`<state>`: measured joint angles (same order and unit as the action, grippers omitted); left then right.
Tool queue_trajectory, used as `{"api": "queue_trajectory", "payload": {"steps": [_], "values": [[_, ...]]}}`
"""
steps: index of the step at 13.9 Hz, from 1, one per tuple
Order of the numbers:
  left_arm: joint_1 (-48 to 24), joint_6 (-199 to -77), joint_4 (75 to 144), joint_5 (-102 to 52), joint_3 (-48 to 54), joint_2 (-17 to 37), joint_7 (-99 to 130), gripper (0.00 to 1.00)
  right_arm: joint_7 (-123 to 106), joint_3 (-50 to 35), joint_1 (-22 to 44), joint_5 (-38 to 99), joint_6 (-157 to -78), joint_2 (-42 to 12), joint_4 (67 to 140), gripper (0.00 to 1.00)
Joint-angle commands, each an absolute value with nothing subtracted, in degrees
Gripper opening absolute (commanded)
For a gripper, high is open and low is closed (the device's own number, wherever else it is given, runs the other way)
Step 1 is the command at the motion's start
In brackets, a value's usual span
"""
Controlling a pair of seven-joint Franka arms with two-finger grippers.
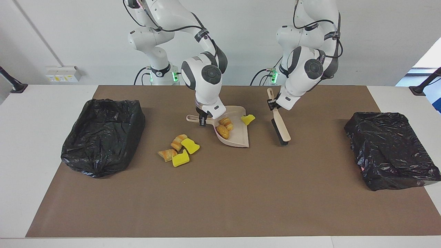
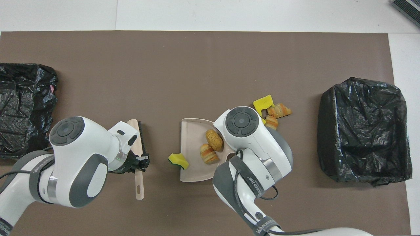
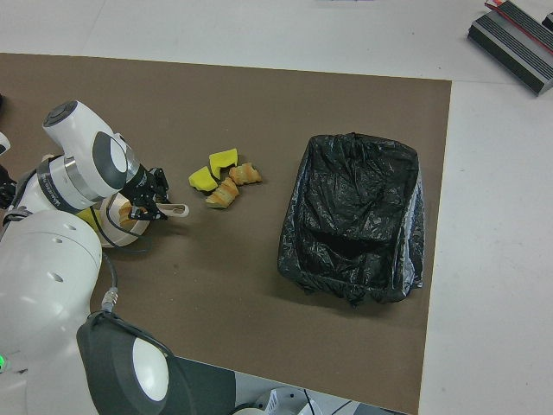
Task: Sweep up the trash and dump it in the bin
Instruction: 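Sweep the remaining sponge piece into the dustpan with the left gripper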
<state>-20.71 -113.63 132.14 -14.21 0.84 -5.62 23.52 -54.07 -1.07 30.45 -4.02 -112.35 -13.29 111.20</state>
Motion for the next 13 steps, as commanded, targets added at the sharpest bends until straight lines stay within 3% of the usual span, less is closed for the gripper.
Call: {"api": "queue_trajectory", "payload": {"steps": [1, 8, 13], "values": [[-23.54, -115.4, 133.86, -13.27, 1.05, -7.65, 23.82, 0.0, -54.84, -1.49, 29.79, -5.01, -112.15, -12.22, 112.06, 0.0], [-38.22, -124.44, 133.86, -19.07, 1.23, -6.24, 24.61, 0.0, -54.84, -1.49, 29.79, -5.01, -112.06, -12.13, 112.06, 0.0], [-37.18, -126.57, 133.07, -21.18, 0.62, -5.1, 24.87, 0.0, -54.84, -1.49, 29.79, -5.01, -112.06, -12.13, 112.06, 0.0]]}}
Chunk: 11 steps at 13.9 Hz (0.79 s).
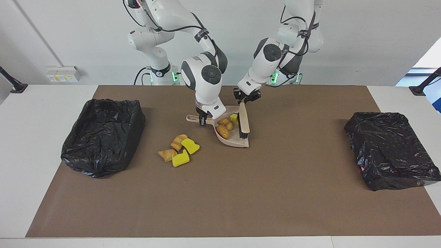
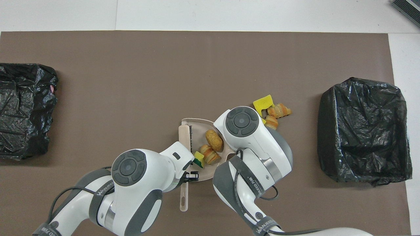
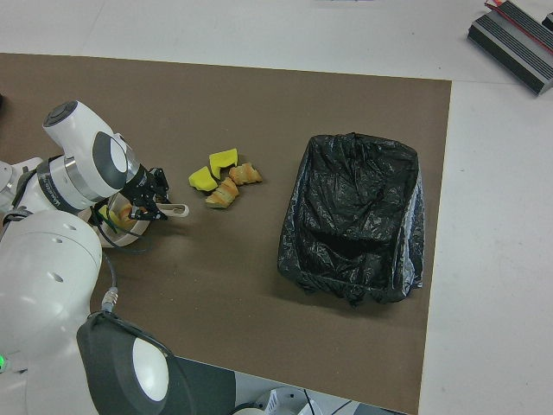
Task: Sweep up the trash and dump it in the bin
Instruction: 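Sweep the remaining sponge piece into the dustpan with the left gripper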
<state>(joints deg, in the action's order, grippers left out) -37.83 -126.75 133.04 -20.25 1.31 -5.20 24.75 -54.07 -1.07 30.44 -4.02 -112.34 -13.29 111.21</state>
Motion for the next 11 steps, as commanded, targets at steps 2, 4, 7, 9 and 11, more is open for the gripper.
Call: {"api": "queue_trajectory", "payload": {"steps": [2, 4, 7, 9, 11], "values": [[-33.68, -124.38, 133.15, -20.4, 0.62, -5.01, 24.87, 0.0, -54.84, -1.49, 29.79, -5.01, -112.06, -12.22, 112.06, 0.0], [-30.25, -123.31, 133.59, -18.91, 0.62, -5.01, 24.61, 0.0, -54.84, -1.49, 29.79, -5.01, -112.06, -12.22, 112.06, 0.0], [-27.69, -123.22, 133.59, -18.46, 0.62, -4.92, 24.08, 0.0, -54.84, -1.58, 29.18, -5.01, -112.06, -12.3, 111.89, 0.0], [-27.42, -122.96, 133.59, -18.46, 0.62, -4.92, 24.08, 0.0, -54.84, -1.58, 29.0, -5.01, -111.97, -12.3, 111.71, 0.0], [-26.28, -121.39, 133.59, -17.32, 0.62, -4.92, 24.08, 0.0, -54.84, -1.49, 27.43, -5.01, -111.1, -11.78, 111.27, 0.0]]}}
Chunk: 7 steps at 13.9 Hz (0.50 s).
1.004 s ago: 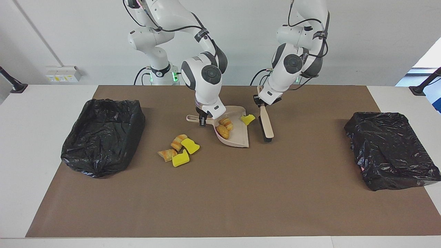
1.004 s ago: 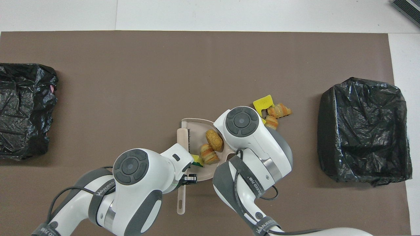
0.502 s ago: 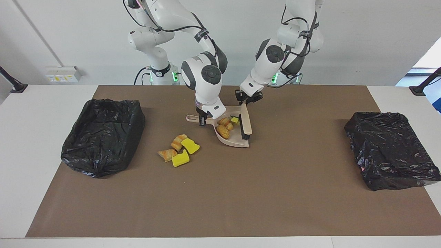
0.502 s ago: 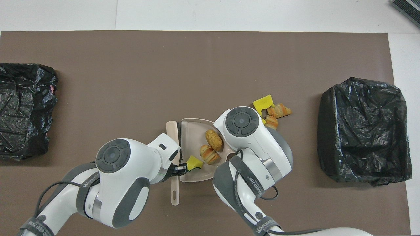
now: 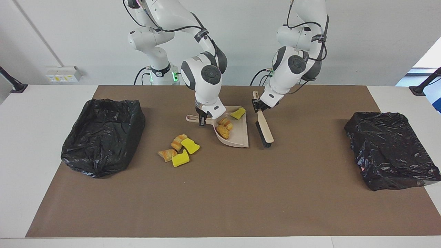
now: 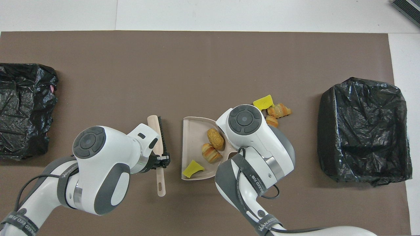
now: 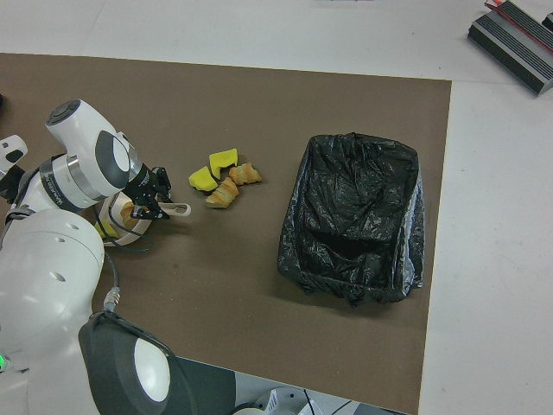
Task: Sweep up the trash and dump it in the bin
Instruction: 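Sweep the remaining sponge piece into the dustpan with the left gripper, then carry the dustpan over the black bag with the right gripper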
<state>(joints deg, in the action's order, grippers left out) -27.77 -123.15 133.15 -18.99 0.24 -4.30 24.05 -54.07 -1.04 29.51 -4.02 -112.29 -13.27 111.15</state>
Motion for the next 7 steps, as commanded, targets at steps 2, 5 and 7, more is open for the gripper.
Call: {"api": "queue_trajectory", "payload": {"steps": [2, 5, 7], "values": [[-25.4, -118.32, 133.25, -13.56, 0.62, -5.01, 24.08, 0.0, -54.84, -1.58, 25.5, -4.66, -110.05, -10.12, 111.09, 0.0], [-26.45, -117.95, 133.85, -12.13, 0.79, -5.71, 24.87, 0.0, -55.54, -1.5, 21.55, -4.66, -107.41, -6.69, 110.4, 0.0], [-29.25, -119.0, 134.73, -11.87, 1.23, -6.15, 28.19, 0.0, -55.72, -1.5, 18.73, -4.66, -104.95, -5.02, 108.9, 0.0]]}}
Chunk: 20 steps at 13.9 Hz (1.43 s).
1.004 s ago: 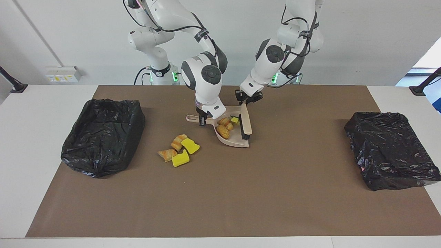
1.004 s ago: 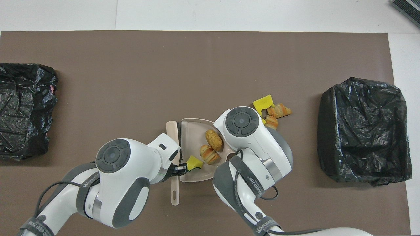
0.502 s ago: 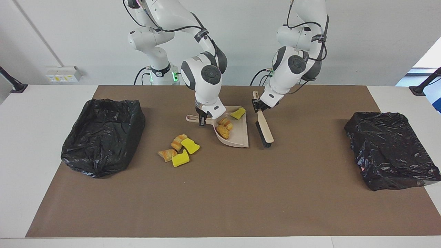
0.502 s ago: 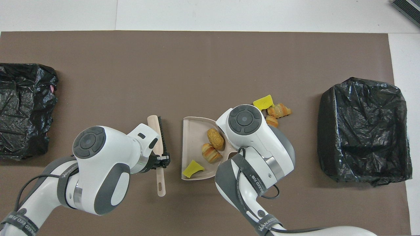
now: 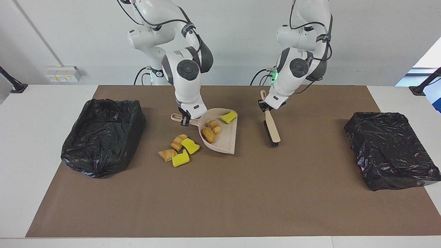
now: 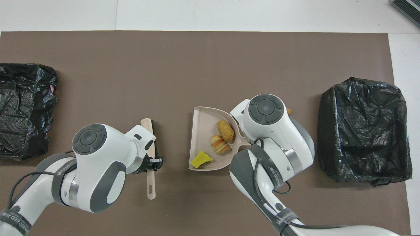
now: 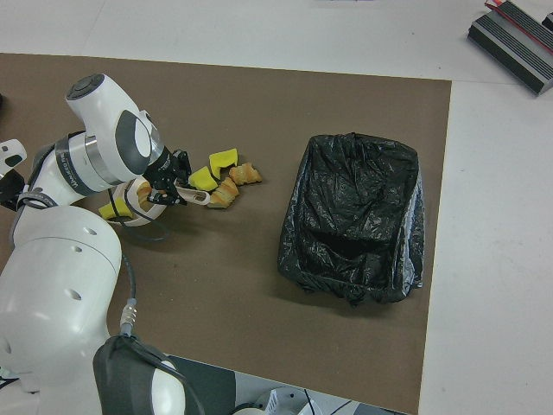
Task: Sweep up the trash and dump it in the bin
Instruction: 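Carry the dustpan over the black bag with the right gripper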
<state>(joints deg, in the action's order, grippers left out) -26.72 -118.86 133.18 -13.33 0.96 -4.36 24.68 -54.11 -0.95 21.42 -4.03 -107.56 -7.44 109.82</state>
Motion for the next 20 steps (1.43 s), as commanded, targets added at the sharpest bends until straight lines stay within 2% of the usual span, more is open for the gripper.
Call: {"api": "queue_trajectory", "payload": {"steps": [1, 5, 11, 17, 18, 19, 20], "values": [[-30.83, -119.44, 135.26, -11.95, 1.32, -6.94, 30.65, 0.0, -55.72, -1.23, 17.59, -4.75, -103.81, -4.23, 108.29, 0.0], [-39.27, -125.5, 139.48, -11.87, 1.41, -9.58, 39.53, 0.0, -56.59, -0.88, 10.83, -5.01, -100.29, -0.97, 106.0, 0.0], [-47.88, -131.37, 143.51, -11.95, 1.49, -9.67, 47.97, 0.0, -60.29, -0.62, -0.6, -7.2, -95.89, 2.45, 103.27, 0.0], [-47.73, -132.28, 144.67, -11.95, 1.49, -10.11, 47.55, 0.0, -65.73, -0.7, -14.22, -10.89, -95.53, 3.69, 103.8, 0.0], [-47.46, -132.28, 144.67, -11.95, 1.49, -9.93, 47.03, 0.13, -66.44, -0.7, -16.41, -12.12, -96.15, 3.69, 103.8, 0.0], [-47.29, -132.36, 144.06, -11.95, 1.41, -9.41, 46.85, 0.57, -66.71, -0.7, -17.74, -13.78, -96.5, 3.78, 103.8, 0.0], [-46.33, -132.19, 142.4, -11.95, 1.23, -8.45, 45.54, 0.8, -66.71, -0.7, -18.62, -15.71, -97.03, 4.04, 103.97, 0.0]]}}
